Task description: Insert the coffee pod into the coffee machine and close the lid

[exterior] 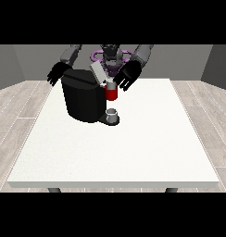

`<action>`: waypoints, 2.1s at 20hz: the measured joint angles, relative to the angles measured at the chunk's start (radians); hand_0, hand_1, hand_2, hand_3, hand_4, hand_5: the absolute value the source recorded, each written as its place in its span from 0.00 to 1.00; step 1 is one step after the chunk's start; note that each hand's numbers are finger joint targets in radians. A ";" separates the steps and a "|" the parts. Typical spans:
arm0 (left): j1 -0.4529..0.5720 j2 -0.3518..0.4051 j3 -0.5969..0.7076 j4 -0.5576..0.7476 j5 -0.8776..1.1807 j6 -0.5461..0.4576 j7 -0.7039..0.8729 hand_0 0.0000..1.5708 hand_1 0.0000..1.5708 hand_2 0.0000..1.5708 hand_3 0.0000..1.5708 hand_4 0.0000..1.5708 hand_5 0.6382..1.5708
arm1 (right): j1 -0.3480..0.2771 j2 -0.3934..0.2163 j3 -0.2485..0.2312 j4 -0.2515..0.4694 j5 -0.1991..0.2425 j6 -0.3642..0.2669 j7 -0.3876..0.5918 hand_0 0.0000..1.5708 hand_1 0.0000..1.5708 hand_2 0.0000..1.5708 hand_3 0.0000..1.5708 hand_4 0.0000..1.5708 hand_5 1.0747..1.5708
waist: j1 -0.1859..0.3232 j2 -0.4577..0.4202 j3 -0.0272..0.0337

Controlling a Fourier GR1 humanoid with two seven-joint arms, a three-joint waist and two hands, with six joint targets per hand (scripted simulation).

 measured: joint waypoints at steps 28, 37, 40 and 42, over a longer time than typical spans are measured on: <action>0.039 -0.008 -0.058 -0.011 -0.089 -0.049 -0.034 0.00 0.00 0.00 0.00 0.00 1.00 | 0.032 0.014 -0.001 0.015 0.003 -0.026 -0.007 0.00 0.00 0.00 0.00 0.26 1.00 | 0.040 -0.064 0.0000; 0.124 -0.062 -0.012 -0.035 -0.031 -0.063 -0.032 0.00 0.00 0.00 0.00 0.00 1.00 | 0.121 0.005 -0.013 0.014 -0.034 0.001 -0.037 0.00 0.00 0.00 0.00 0.28 1.00 | 0.089 -0.176 -0.0005; 0.166 -0.116 0.058 -0.038 0.054 -0.055 -0.027 0.00 0.00 0.00 0.00 0.16 1.00 | 0.160 -0.003 -0.018 0.015 -0.037 0.014 -0.053 0.00 0.00 0.00 0.00 0.28 1.00 | 0.120 -0.238 -0.0009; 0.199 -0.156 0.113 -0.036 0.121 -0.046 -0.037 0.00 0.00 0.00 0.00 0.15 1.00 | 0.173 -0.013 -0.010 0.003 -0.030 0.021 -0.050 0.00 0.00 0.00 0.00 0.23 1.00 | 0.137 -0.271 -0.0014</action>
